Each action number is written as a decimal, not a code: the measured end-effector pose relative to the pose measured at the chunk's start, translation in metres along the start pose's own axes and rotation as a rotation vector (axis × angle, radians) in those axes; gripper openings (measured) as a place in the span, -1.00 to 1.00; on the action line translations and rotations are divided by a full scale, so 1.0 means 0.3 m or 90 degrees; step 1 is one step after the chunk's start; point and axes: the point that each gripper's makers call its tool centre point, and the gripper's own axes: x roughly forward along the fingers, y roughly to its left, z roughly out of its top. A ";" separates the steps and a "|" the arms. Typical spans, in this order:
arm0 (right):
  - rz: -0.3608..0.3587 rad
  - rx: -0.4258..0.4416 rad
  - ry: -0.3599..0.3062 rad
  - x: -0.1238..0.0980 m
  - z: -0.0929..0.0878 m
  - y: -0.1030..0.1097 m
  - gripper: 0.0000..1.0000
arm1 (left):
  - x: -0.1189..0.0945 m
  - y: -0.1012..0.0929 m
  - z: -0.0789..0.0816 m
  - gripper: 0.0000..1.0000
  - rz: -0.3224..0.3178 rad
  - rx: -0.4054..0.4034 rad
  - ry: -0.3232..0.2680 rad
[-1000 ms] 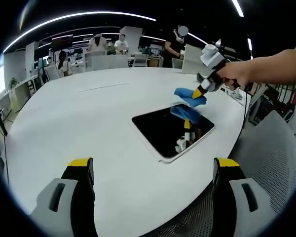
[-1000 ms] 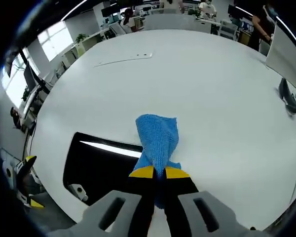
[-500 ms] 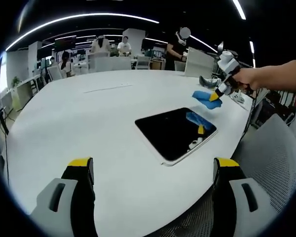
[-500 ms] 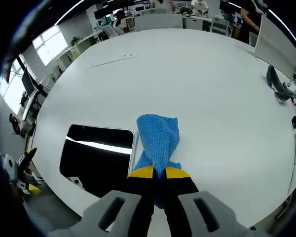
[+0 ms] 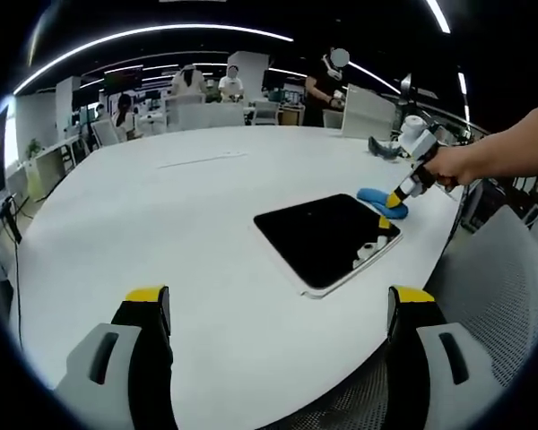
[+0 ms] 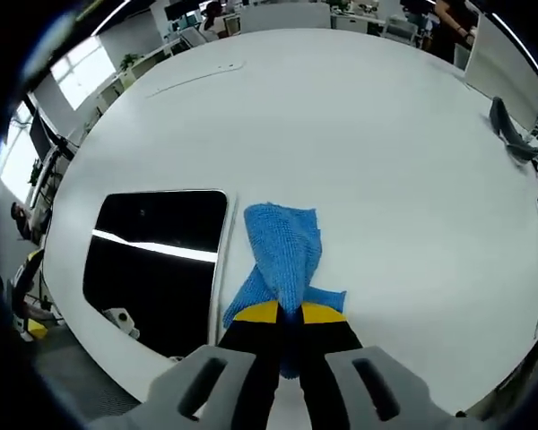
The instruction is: Wipe the mirror surface with the cleaning cloth until all visible marks leave the cleaned area.
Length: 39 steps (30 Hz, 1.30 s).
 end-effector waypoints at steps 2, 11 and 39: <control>0.007 -0.013 -0.003 0.006 0.001 -0.003 -0.98 | 0.001 0.002 0.002 0.98 0.001 -0.005 -0.002; 0.025 -0.048 0.007 0.004 0.002 -0.002 -0.96 | 0.004 0.005 0.008 0.98 0.000 -0.010 -0.003; 0.131 -0.136 -0.311 -0.259 -0.130 -0.208 0.97 | -0.011 -0.009 0.038 0.98 -0.025 -0.044 -0.020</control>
